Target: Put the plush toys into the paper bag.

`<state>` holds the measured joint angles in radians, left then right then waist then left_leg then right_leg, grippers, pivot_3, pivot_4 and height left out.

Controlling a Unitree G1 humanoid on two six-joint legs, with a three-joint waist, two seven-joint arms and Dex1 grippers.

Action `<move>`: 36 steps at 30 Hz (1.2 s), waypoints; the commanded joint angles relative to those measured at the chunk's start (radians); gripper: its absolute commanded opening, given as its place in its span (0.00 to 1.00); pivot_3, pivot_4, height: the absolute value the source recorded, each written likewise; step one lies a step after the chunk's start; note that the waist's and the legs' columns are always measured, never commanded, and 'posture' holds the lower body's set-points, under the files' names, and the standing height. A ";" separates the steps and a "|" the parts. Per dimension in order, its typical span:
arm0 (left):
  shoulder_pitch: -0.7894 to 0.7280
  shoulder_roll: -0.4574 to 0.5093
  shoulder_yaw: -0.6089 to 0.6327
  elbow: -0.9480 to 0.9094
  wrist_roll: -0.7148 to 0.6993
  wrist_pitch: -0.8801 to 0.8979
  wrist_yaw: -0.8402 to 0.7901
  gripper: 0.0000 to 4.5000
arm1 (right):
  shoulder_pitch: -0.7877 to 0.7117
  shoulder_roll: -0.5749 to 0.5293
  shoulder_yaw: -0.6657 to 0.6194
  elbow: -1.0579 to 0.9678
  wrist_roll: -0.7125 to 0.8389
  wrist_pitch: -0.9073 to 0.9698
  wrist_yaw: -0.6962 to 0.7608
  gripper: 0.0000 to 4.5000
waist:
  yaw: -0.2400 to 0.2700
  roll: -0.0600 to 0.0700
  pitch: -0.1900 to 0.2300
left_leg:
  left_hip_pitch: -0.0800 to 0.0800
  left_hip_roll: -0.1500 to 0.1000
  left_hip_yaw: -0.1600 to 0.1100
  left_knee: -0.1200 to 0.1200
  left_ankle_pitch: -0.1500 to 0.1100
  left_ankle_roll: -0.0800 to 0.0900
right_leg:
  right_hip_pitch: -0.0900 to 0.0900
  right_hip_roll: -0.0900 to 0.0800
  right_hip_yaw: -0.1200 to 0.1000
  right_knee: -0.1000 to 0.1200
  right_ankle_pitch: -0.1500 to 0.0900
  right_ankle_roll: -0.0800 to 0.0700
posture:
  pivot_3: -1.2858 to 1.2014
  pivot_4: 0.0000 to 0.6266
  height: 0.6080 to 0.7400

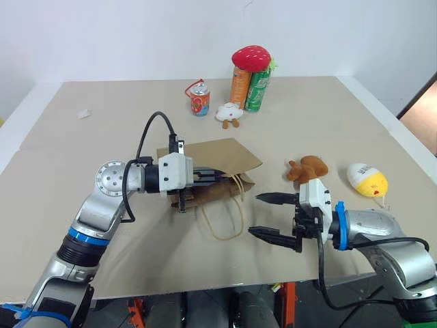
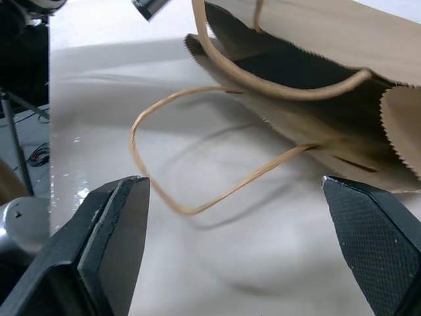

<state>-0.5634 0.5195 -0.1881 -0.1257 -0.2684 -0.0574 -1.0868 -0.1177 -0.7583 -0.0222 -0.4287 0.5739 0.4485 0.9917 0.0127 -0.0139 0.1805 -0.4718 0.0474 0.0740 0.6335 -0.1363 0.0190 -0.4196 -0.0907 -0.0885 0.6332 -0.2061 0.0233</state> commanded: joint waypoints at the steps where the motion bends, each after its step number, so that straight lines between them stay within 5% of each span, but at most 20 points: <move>1: 0.005 -0.017 0.034 -0.046 -0.006 0.015 0.061 0.00 | -0.092 0.091 0.007 0.023 0.009 0.021 -0.098 0.88 | 0.000 0.000 0.000 | 0.000 0.000 0.000 0.000 0.000 0.000 | 0.000 0.000 0.000 0.000 0.000 0.000 | 0.52 0.24 1.00; 2: 0.006 -0.023 0.036 -0.043 -0.002 0.013 0.075 0.00 | -0.105 0.102 0.013 0.026 0.010 0.027 -0.108 0.76 | -0.001 0.000 0.000 | 0.000 0.000 0.001 0.001 0.000 0.000 | 0.000 0.001 0.000 0.000 0.002 -0.001 | 0.52 0.24 1.00; 3: 0.006 -0.037 0.042 -0.043 -0.010 0.015 0.090 0.00 | -0.118 0.114 0.020 0.028 0.007 0.034 -0.118 0.76 | -0.001 0.000 0.000 | 0.000 0.000 0.001 0.001 0.000 0.000 | 0.000 0.001 0.000 0.000 0.002 -0.001 | 0.52 0.24 1.00; 6: 0.002 -0.068 0.046 -0.057 -0.020 0.032 0.132 0.00 | -0.141 0.140 0.040 0.032 -0.008 0.047 -0.142 0.42 | -0.001 0.000 0.000 | 0.000 0.001 0.002 0.001 0.000 0.000 | -0.001 0.001 0.001 0.000 0.004 -0.002 | 0.52 0.24 1.00; 12: 0.013 -0.084 0.039 -0.084 -0.017 0.045 0.160 0.00 | -0.168 0.184 0.060 0.070 -0.048 0.034 -0.186 0.01 | -0.001 0.000 0.000 | 0.000 0.000 0.003 0.001 0.000 0.000 | -0.001 0.001 0.001 0.000 0.004 -0.001 | 0.52 0.24 1.00; 25: 0.022 -0.118 0.031 -0.097 -0.002 0.067 0.214 0.00 | -0.330 0.349 0.186 0.239 -0.217 -0.009 -0.273 0.01 | -0.002 0.000 0.000 | 0.000 0.002 0.003 0.001 0.001 0.000 | -0.002 0.004 0.003 0.000 0.006 -0.002 | 0.52 0.24 1.00; 36: -0.043 -0.169 0.106 -0.110 -0.011 0.132 0.367 0.00 | -0.285 0.394 0.325 0.442 -0.431 -0.059 -0.355 0.01 | -0.003 0.000 0.000 | 0.000 0.002 0.005 0.001 0.001 0.000 | -0.003 0.005 0.004 0.000 0.006 -0.002 | 0.52 0.24 1.00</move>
<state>-0.5475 0.3667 -0.1408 -0.1948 -0.2712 0.0610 -0.7869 -0.4096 -0.3815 0.2845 -0.0378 0.1919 0.4207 0.6651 0.0097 -0.0138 0.1801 -0.4719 0.0495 0.0788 0.6343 -0.1356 0.0193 -0.4226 -0.0860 -0.0841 0.6333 -0.1997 0.0218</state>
